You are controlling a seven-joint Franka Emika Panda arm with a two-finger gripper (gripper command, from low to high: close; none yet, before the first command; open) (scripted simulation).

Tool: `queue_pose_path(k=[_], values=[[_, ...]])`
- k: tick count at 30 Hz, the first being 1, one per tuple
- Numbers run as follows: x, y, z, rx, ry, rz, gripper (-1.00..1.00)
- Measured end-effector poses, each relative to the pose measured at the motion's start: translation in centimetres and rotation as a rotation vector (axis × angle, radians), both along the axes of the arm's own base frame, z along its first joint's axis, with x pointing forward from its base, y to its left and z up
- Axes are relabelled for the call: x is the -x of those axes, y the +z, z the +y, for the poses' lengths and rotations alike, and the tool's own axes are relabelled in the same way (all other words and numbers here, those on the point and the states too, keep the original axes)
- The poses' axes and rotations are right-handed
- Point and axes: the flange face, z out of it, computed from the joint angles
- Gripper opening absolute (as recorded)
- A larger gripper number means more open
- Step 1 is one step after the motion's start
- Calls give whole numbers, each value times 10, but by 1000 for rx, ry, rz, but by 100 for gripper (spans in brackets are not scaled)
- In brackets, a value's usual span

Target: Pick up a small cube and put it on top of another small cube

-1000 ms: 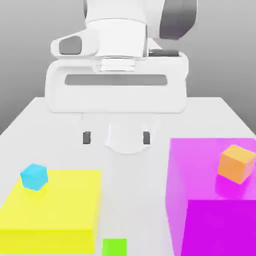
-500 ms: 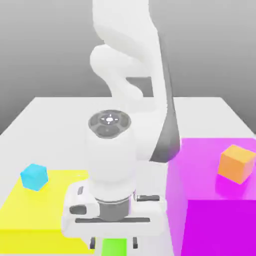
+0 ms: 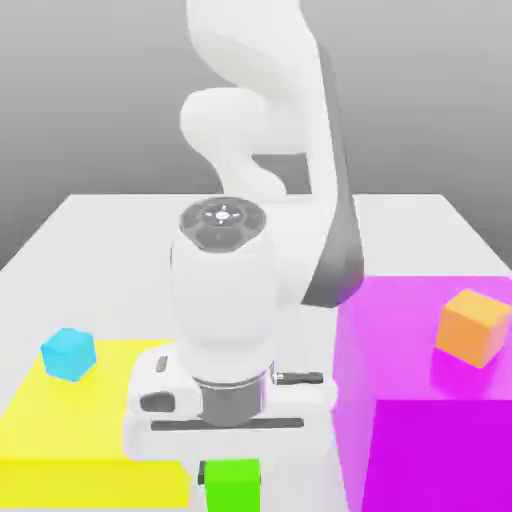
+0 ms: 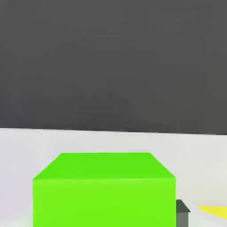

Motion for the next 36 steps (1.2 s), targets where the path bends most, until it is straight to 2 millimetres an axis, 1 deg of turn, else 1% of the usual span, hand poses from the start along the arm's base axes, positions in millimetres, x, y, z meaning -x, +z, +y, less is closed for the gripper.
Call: queue_pose_path(k=[5, 8, 11, 14, 16, 19, 21, 24, 25, 26, 28, 30, 33, 36], values=[[-44, 12, 11, 57, -71, -60, -100], [-66, 24, 42, 63, -134, -87, -100], [-84, 37, 81, 58, -197, -111, -100], [-97, 53, 127, 45, -254, -134, -100], [-97, 62, 168, 24, -282, -135, -100], [-90, 76, 235, -16, -319, -122, -100], [-79, 86, 281, -42, -340, -109, -100], [-56, 101, 349, -79, -368, -83, -100], [-43, 104, 373, -94, -371, -62, -100], [-28, 104, 388, -105, -368, -34, -100], [3, 101, 408, -123, -350, 29, -100], [37, 98, 423, -136, -323, 91, -100], [91, 97, 440, -146, -272, 173, -100], [147, 98, 453, -145, -212, 242, -100]])
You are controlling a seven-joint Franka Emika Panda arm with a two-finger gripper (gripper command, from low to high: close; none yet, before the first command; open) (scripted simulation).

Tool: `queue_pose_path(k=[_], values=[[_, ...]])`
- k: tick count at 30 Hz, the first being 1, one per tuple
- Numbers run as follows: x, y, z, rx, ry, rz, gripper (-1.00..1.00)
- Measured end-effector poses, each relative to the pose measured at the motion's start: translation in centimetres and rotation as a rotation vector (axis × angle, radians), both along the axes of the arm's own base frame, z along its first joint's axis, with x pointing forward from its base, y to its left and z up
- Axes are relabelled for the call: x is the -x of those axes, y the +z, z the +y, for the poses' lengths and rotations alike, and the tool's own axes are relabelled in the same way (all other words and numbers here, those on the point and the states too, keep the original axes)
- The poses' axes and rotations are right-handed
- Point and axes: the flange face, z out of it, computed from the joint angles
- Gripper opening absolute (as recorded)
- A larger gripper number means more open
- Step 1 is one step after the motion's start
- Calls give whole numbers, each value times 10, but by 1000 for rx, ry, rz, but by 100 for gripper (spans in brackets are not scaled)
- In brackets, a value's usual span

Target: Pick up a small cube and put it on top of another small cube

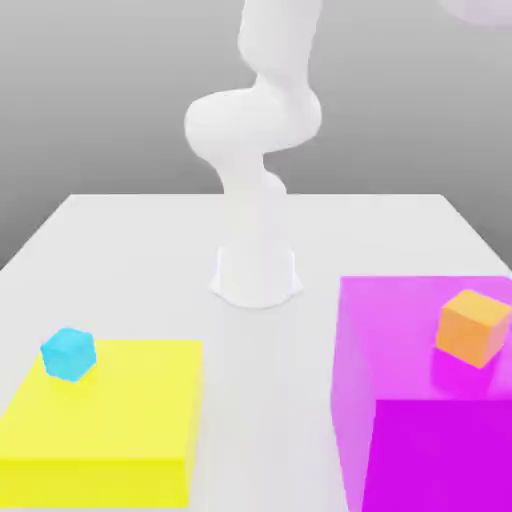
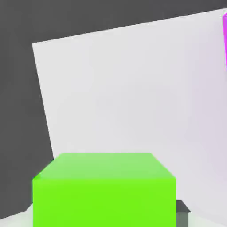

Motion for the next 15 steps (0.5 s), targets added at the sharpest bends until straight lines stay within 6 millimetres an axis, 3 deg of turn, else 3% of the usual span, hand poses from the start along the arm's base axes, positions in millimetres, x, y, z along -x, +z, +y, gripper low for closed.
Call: queue_pose_path(k=[2, 4, 11, 15], values=[[35, 1, 3, -1, 42, 30, -100], [58, 0, -4, 2, 74, 35, -100], [125, -10, -47, 35, 186, 0, -100], [153, -21, -80, 69, 239, -40, -100]])
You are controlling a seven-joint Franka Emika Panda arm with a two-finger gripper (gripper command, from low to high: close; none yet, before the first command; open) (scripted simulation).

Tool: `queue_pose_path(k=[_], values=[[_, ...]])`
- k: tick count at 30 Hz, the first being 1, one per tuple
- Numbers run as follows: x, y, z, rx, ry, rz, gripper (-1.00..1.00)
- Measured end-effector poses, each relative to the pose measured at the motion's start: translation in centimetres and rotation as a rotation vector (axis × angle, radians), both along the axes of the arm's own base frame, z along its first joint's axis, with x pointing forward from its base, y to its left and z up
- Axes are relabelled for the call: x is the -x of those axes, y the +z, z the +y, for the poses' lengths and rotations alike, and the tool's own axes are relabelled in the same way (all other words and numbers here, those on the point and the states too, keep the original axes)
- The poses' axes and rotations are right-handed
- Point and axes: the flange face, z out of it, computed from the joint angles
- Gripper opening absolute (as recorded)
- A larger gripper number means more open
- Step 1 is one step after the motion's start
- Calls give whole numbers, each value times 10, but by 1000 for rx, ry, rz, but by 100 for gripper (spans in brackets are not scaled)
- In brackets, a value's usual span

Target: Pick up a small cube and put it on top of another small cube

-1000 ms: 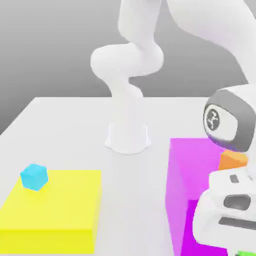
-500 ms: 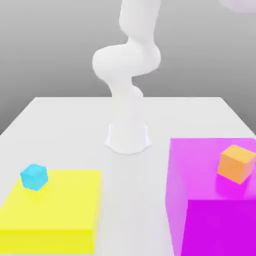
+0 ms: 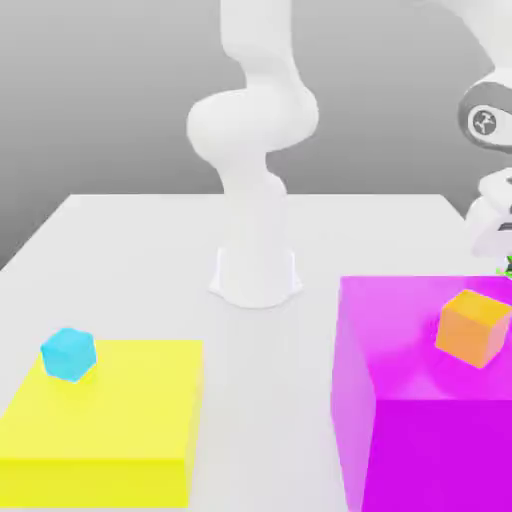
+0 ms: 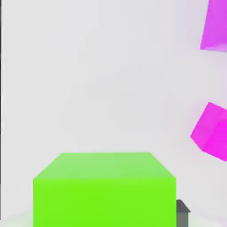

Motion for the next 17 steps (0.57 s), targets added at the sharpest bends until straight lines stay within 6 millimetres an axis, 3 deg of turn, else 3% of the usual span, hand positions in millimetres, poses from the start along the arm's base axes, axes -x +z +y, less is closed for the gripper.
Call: queue_pose_path(k=[3, 6, 13, 14, 17], values=[[-30, -11, -49, -2, -24, -83, -100], [-18, -19, -74, 10, -41, -152, -100], [-10, -75, -82, 19, -53, -182, -100], [-9, -84, -83, 18, -53, -182, 100], [-9, -84, -83, 18, -53, -182, 100]])
